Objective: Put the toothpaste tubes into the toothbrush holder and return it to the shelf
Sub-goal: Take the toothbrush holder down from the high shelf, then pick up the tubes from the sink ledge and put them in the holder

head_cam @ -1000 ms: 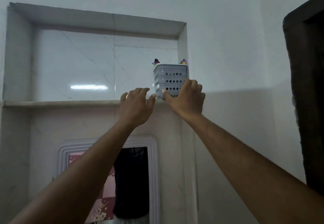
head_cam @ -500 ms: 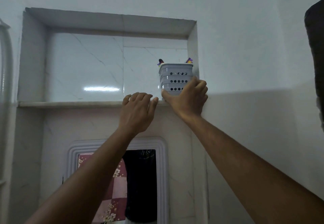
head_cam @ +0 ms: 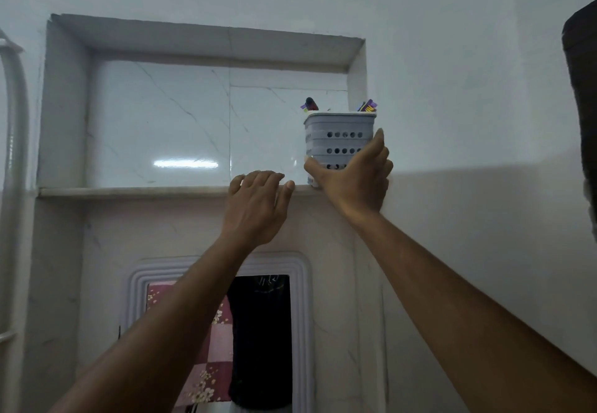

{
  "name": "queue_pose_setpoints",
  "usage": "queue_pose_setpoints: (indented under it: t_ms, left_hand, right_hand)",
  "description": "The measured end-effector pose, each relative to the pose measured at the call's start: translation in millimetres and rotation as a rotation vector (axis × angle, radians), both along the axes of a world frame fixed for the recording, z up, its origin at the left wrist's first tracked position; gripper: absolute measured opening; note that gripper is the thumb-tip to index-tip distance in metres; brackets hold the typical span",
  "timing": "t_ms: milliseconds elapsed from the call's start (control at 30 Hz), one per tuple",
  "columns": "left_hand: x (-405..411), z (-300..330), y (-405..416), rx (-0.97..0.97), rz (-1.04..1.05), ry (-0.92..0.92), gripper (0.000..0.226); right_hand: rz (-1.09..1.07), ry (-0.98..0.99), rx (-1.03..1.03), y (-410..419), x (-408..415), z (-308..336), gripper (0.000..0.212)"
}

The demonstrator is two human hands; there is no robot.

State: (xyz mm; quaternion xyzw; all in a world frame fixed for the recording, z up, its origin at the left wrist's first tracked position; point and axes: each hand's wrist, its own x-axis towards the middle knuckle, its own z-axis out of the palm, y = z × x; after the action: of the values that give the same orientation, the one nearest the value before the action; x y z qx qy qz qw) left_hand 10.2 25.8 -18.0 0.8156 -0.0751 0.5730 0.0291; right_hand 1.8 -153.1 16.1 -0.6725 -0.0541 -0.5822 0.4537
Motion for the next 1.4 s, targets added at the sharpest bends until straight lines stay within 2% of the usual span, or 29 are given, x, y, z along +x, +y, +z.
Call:
queue_pose_setpoints:
  t_ms: [200,433,533,633,933,1067,1200,1400]
  left_hand:
    - [-4,-1,-6,-0.048,-0.050,0.043,0.056]
    - [-34,-12,-16,-0.137,-0.209,0.006,0.051]
    - [-50,-24,-19,-0.141,-0.259,-0.007,0.049]
    - [-68,-48,-17,-0.136,-0.280,0.028,0.051]
    - [-126,-201,-5,-0.203,-0.314,0.269,0.054]
    - [-157,-297,-13,-0.285,-0.256,0.413,0.050]
    - [-186,-387,-21,-0.375,-0.179,0.551,0.048]
    - [-206,-493,-18,-0.435,-0.101,0.752,0.046]
  right_hand:
    - [0.076,-0.066,0.067,-5,-21,-6,0.122]
    - [0.091,-0.139,0.088,-13,-52,-35,0.121]
    - [0.096,-0.123,0.043,-19,-72,-61,0.129]
    - [0.107,-0.095,0.029,-26,-89,-96,0.127]
    - [0.326,0.076,0.054,-56,-104,-249,0.124]
    - [0.438,0.231,0.049,-68,-112,-345,0.120]
    - [0.509,0.432,0.035,-71,-131,-434,0.125]
    - [0.557,0.695,0.047,-59,-161,-548,0.122]
